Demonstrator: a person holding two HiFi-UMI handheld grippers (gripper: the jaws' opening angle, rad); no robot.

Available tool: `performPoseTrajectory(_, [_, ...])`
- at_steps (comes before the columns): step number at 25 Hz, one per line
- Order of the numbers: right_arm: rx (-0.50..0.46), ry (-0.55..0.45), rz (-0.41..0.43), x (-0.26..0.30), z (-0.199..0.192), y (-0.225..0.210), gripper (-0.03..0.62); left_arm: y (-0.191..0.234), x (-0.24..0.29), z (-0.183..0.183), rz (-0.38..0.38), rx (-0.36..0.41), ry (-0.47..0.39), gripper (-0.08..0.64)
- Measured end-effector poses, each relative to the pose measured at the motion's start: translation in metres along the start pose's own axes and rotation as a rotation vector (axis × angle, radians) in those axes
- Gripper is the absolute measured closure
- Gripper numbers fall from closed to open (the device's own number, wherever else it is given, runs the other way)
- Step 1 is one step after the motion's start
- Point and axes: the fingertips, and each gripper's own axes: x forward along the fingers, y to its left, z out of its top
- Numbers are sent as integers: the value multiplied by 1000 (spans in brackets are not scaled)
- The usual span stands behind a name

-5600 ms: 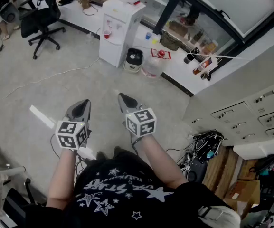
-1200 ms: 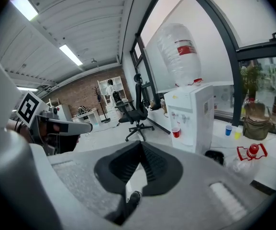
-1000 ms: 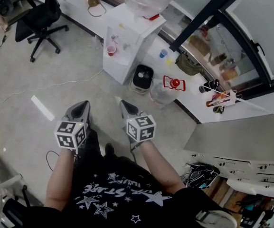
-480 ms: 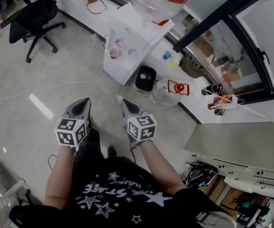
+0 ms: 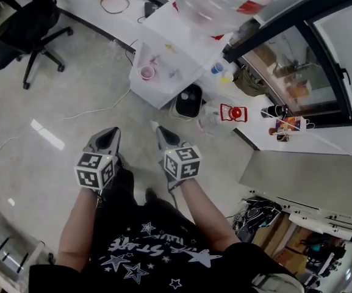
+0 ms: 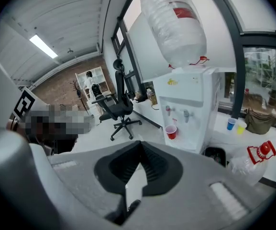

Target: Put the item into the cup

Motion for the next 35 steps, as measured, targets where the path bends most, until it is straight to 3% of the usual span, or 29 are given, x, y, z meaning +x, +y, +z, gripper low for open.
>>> performPoseTrajectory(11, [65,55,-106,71,2,-15,591,69,45,6,-45,-41,85,554])
performPoseTrajectory(18, [116,39,-172,108,-2,-26,592,105,65,-3,-60,-50,124,554])
performPoseTrajectory(35, [146,8,-187,179,-10,-69,592,139,121,-26,-49,-114,121,554])
